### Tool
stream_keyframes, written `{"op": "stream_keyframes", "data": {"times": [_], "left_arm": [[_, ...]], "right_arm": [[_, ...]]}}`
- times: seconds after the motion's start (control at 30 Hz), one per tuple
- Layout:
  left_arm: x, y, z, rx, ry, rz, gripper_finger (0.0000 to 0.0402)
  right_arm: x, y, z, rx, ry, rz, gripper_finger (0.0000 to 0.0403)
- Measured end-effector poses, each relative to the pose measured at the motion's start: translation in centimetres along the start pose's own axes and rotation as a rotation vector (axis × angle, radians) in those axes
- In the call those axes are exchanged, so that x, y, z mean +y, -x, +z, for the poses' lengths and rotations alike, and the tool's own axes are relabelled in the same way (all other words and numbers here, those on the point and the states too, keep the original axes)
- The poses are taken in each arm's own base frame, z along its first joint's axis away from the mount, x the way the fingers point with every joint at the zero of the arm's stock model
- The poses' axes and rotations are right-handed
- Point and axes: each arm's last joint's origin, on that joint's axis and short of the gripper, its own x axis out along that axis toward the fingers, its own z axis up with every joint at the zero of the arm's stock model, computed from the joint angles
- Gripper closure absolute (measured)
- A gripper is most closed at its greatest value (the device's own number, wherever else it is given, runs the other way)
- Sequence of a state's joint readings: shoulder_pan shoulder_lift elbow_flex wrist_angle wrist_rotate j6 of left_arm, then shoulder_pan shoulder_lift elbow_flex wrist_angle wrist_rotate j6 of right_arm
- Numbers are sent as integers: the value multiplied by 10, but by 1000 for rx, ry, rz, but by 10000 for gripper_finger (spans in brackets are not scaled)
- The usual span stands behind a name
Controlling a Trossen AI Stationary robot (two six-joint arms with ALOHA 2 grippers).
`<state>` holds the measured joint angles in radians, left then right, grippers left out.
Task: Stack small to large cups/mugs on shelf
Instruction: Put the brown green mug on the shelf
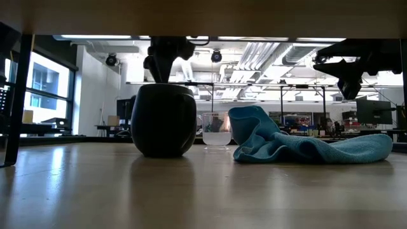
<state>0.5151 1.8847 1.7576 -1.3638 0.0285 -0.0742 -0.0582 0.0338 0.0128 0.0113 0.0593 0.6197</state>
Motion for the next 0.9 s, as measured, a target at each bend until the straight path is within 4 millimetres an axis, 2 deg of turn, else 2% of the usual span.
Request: {"op": "stream_keyframes", "data": {"times": [0.27, 0.63, 0.9], "left_arm": [[-3, -1, 3, -36, -39, -38, 229], [-13, -31, -6, 39, -82, -9, 229], [-11, -32, -3, 12, -89, 51, 229]], "right_arm": [[0, 0, 0, 0, -8, 0, 263], [0, 0, 0, 7, -54, 8, 263], [0, 0, 0, 7, -55, 8, 263]]}}
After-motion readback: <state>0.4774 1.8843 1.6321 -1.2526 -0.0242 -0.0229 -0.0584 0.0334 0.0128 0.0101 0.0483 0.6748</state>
